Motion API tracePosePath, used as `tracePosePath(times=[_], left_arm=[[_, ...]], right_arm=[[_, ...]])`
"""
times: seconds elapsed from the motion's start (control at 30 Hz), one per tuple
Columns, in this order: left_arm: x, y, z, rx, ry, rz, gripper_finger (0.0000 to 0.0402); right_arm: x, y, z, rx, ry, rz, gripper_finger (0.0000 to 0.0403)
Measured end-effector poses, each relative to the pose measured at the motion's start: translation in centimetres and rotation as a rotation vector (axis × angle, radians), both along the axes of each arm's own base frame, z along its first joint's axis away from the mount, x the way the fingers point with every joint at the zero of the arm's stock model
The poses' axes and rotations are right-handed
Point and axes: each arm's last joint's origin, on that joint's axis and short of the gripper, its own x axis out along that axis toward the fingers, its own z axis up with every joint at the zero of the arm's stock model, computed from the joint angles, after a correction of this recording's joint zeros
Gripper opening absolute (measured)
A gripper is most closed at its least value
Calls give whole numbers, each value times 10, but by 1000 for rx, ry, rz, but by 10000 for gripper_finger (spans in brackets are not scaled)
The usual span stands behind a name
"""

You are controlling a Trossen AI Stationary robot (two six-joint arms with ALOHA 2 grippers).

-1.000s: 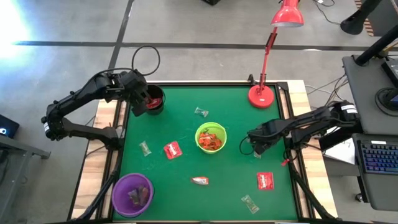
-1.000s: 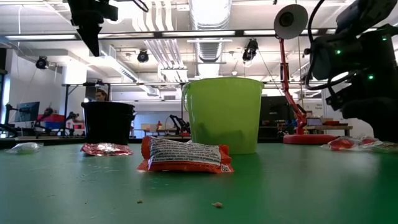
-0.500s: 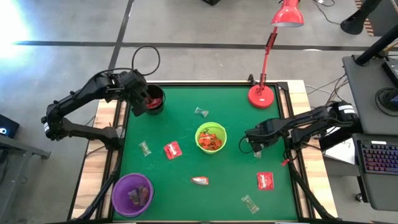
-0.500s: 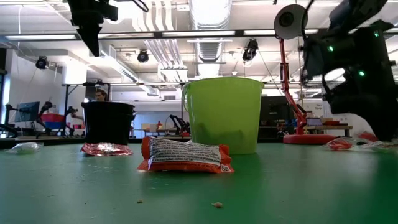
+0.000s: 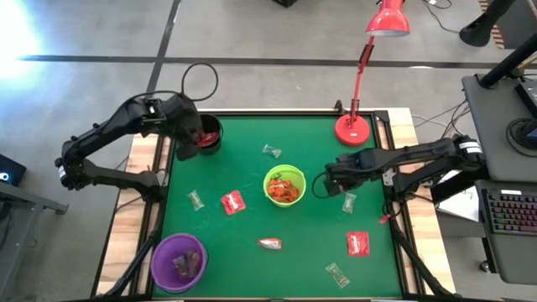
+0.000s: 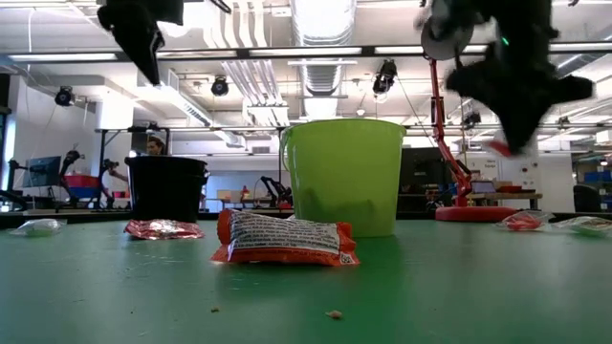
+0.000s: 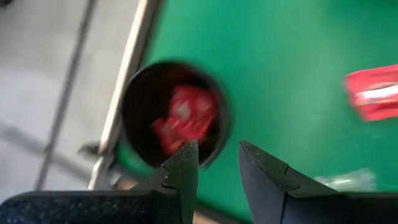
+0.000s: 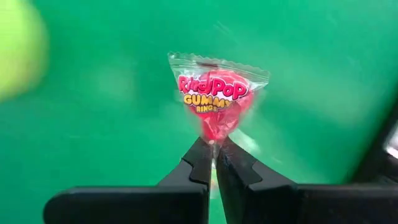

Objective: Sort candy
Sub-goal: Put the pink gummy into the purple bucket

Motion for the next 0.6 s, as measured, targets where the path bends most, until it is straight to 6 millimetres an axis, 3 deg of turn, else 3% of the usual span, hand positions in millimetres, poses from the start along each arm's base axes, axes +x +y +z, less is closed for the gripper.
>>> tracePosePath(times=[0.33,0.6], left_arm=[[10,-6,12,-121,-278,-261,98],[28,-9,24,-363,-588,-473,98]], right_arm=[[42,4,82,-271,-452,87,8],[69,4,114,-401,-689,182,8]])
